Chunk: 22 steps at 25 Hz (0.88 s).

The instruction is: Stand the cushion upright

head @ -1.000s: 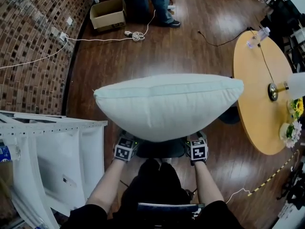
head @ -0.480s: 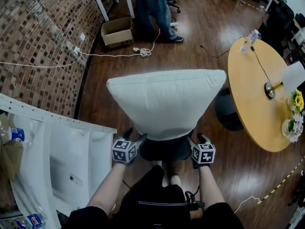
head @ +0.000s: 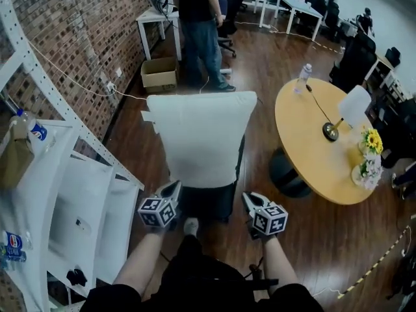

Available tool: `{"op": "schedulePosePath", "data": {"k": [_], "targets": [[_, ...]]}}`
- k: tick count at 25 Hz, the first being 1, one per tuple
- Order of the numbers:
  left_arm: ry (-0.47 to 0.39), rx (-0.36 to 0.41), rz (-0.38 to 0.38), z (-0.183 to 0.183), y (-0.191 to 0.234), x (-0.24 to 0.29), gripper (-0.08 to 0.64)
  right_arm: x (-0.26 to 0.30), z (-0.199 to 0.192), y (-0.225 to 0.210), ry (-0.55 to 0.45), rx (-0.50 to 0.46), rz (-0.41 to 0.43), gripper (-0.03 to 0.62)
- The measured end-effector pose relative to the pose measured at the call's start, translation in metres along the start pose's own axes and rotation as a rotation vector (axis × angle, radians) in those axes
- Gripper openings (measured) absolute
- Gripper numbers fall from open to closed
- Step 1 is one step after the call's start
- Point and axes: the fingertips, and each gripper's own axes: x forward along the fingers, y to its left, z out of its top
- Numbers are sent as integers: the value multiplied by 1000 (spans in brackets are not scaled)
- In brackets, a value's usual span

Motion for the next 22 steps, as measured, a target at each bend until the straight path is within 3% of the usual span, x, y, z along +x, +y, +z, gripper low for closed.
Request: {"op": "schedulePosePath", "data": {"k": [4, 11, 15, 19, 22], "targets": [[-60, 18, 3, 5, -44, -47, 0, -47, 6, 32, -49, -34, 91, 3], [-164, 102, -16, 41, -87, -103, 0, -91, 6, 76, -97, -111, 124, 3], [-219, 126, -83, 55, -112, -136, 0, -122, 12, 101, -174, -154, 104, 3], [-284, 129, -134, 57, -118, -194, 0, -164, 15, 127, -310, -89, 59, 2], [-333, 162, -139, 69, -104, -230, 0, -168, 6, 139, -351, -80, 22, 2]]}}
